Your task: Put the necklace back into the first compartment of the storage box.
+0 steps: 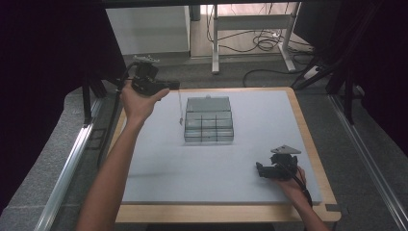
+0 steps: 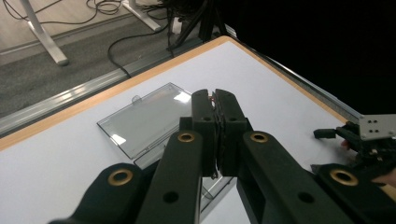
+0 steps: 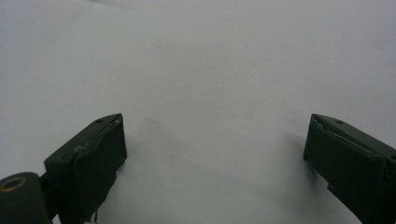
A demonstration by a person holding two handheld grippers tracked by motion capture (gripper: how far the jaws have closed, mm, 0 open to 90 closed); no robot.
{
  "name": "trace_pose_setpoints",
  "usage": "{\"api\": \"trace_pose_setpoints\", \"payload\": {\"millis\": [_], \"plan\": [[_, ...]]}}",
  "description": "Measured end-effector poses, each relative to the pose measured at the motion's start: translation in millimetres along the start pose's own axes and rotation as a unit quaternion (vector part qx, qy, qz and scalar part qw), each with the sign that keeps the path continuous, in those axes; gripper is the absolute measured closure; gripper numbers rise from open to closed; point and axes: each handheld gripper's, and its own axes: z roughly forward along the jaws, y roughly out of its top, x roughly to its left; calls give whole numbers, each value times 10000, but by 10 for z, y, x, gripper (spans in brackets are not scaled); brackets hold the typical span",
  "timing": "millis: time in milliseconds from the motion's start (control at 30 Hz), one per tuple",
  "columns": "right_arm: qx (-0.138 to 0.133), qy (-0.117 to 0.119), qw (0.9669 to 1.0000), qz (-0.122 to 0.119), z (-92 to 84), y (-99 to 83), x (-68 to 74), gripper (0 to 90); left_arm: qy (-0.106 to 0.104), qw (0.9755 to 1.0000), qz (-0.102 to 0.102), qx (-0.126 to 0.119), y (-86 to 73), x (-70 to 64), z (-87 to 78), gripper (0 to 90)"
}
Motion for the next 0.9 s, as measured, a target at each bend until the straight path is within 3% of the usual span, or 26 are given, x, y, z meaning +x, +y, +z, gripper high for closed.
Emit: {"api": "trace_pose_setpoints", "payload": {"millis": [267,400,900], "plan": [[1,8,10000,-9,1,1,-2,55,19,10000,-60,76,14,78,238,888],[9,19,10000,-15,3,6,-1,54,134,9998,-66,130,4,113,382,888],[8,48,10000,-33,8,9,-7,53,93,9988,-419,218,-147,288,818,888]]}}
